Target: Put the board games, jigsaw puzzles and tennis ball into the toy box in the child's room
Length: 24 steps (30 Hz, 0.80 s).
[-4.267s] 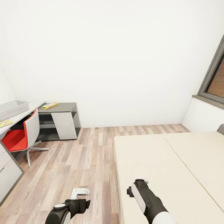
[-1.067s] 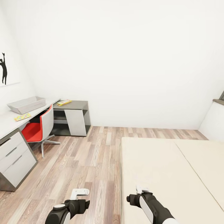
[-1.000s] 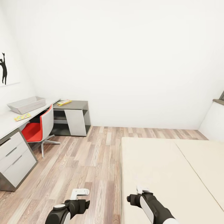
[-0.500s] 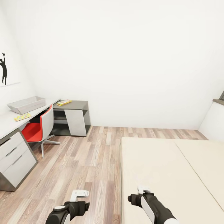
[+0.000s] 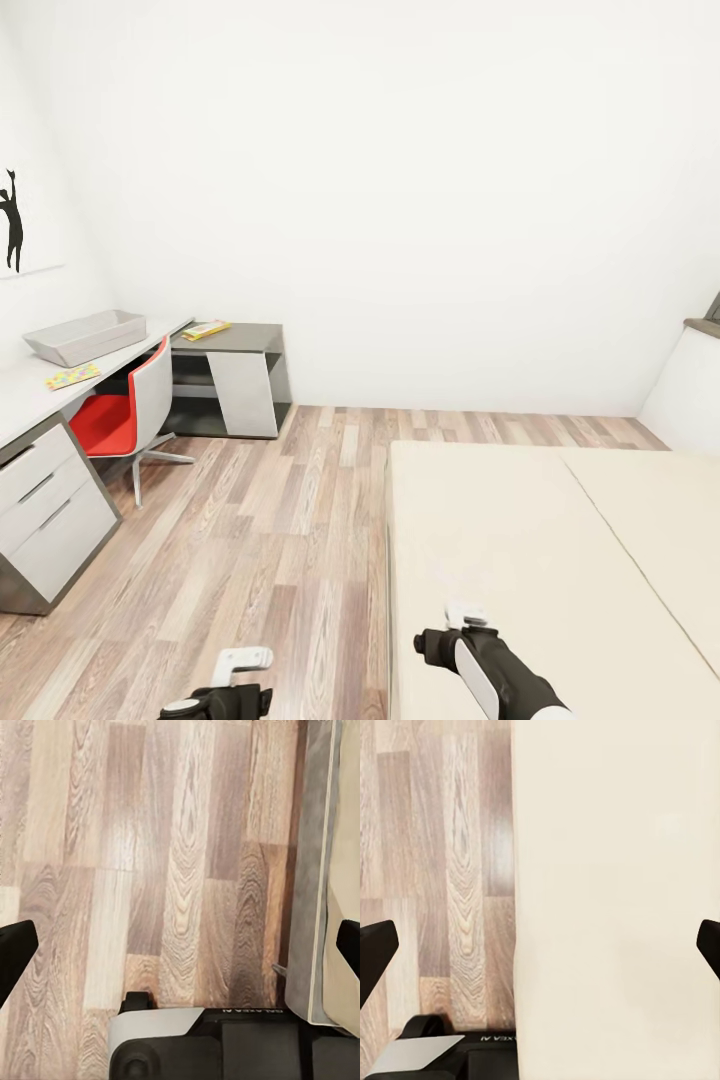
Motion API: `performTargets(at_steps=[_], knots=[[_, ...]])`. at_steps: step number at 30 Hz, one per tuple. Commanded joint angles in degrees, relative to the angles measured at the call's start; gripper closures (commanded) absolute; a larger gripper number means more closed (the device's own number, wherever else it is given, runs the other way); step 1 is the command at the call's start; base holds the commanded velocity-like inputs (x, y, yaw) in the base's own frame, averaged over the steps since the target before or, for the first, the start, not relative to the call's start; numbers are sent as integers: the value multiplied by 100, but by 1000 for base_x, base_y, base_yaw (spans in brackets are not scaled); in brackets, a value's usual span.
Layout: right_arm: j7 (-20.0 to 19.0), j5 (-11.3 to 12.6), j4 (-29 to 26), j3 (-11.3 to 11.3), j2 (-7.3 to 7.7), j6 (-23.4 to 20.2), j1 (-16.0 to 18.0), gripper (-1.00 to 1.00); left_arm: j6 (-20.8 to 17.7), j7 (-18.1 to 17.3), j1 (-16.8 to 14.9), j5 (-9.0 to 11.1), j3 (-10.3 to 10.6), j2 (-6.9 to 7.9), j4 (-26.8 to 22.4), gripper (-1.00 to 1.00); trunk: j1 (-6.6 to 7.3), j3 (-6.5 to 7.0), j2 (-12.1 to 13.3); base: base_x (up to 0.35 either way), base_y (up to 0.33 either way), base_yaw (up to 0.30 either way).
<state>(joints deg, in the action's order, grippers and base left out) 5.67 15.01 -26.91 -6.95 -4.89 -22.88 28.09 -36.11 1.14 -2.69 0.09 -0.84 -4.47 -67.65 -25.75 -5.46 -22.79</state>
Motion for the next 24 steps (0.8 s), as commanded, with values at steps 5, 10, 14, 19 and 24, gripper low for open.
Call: performTargets(at_steps=[5, 10, 14, 19, 24], knots=[[56, 56, 19, -44, 5, 22, 4, -100, -4, 15, -4, -5, -55, -19, 4, -100, -4, -13, -13, 0, 0, 0], [57, 55, 26, -43, 5, 29, 4, -100, -2, 17, -4, -22, -39, -48, 6, -100, -4, -13, -13, 0, 0, 0], [59, 54, 27, -50, -1, 29, 4, -100, -2, 18, -4, -25, -26, -62, 6, -100, -4, -13, -13, 0, 0, 0], [65, 54, 27, -52, -3, 29, 4, -100, -2, 18, -4, -26, -18, -70, -27, -100, -4, -13, -13, 0, -1, -17], [65, 57, 27, -52, -3, 33, 4, -100, -9, 18, -4, -26, -14, -72, -36, -100, -4, -13, -13, 0, -86, -124]])
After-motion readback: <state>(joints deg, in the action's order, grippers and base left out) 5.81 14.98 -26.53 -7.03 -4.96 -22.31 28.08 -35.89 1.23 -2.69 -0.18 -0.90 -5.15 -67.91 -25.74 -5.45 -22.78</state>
